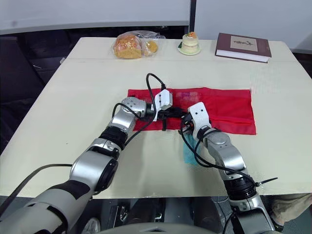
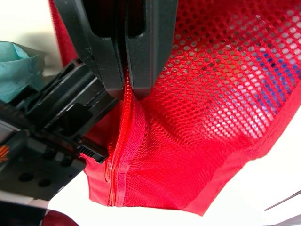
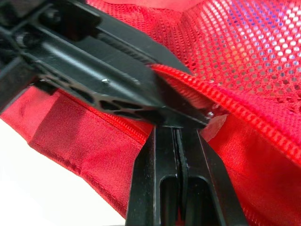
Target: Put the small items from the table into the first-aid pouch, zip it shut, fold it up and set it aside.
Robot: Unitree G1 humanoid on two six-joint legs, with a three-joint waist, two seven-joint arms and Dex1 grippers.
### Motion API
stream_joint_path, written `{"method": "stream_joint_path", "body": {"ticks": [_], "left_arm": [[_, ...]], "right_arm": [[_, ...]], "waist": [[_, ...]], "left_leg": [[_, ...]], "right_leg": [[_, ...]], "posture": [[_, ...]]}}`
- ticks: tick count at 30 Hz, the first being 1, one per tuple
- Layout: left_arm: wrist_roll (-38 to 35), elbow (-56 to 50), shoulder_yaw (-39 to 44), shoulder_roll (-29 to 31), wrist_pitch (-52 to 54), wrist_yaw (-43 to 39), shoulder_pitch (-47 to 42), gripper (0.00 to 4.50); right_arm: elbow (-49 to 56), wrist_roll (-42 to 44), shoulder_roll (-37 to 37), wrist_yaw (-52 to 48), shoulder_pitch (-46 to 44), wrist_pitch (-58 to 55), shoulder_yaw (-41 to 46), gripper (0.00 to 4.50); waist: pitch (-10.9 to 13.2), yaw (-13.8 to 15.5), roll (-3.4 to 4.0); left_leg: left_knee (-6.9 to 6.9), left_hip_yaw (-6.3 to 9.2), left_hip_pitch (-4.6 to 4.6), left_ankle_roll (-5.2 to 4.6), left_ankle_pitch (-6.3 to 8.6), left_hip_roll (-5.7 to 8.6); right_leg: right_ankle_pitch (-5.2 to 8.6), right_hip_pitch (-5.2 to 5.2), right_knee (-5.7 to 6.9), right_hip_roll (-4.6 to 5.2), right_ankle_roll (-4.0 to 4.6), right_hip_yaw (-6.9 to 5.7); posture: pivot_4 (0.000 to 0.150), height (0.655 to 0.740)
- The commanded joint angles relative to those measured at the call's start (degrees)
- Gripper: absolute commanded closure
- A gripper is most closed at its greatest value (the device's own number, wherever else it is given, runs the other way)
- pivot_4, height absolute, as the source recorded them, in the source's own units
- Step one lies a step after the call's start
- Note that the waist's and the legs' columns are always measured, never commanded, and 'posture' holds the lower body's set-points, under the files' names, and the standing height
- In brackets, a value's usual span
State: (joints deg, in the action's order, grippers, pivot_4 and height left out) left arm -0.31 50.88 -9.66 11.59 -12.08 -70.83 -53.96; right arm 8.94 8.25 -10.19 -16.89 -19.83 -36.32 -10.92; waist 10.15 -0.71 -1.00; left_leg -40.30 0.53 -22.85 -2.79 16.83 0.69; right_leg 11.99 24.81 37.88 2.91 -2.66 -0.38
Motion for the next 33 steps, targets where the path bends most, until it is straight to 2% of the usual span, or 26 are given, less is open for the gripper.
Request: {"method": "stream_joint_path", "body": {"ticks": [1, 8, 22, 33], "left_arm": [[-0.90, -2.11, -1.20, -0.69, 0.32, -2.50, 0.80, 4.50], [-0.70, -1.97, -1.08, -0.59, 0.48, -2.51, 0.63, 4.50], [-0.37, -0.48, -0.76, -0.43, -0.12, -1.88, 0.02, 4.50], [-0.29, 0.23, -0.77, -0.36, -0.42, -1.67, -0.31, 4.50]], "right_arm": [[0.33, -1.49, 0.11, 3.15, -2.17, 2.50, 3.75, 4.48], [0.26, -2.75, -0.39, 5.70, -2.13, 3.09, 5.27, 4.48], [9.47, -3.99, -1.59, 5.63, 1.33, -0.18, 4.88, 4.48], [18.40, 1.02, -5.61, -1.77, 6.57, -7.05, 3.79, 4.48]], "waist": [[0.00, 0.00, 0.00], [0.00, 0.02, 0.00], [0.00, -0.05, 0.00], [0.00, -0.02, 0.00]], "left_leg": [[0.00, 0.00, 0.00, 0.00, 0.00, 0.00], [0.00, -0.01, 0.00, 0.00, 0.00, 0.00], [0.00, -0.02, -0.01, 0.00, 0.00, 0.00], [0.00, 0.00, -0.01, -0.01, 0.00, 0.00]], "right_leg": [[0.00, 0.00, 0.00, 0.00, 0.00, 0.00], [0.00, 0.00, 0.00, 0.00, 0.00, 0.01], [0.00, 0.01, 0.00, -0.01, 0.00, 0.02], [0.00, 0.01, -0.01, -0.01, 0.00, 0.01]], "posture": [[0.150, 0.7289], [0.150, 0.7289], [0.150, 0.7289], [0.150, 0.7289]]}}
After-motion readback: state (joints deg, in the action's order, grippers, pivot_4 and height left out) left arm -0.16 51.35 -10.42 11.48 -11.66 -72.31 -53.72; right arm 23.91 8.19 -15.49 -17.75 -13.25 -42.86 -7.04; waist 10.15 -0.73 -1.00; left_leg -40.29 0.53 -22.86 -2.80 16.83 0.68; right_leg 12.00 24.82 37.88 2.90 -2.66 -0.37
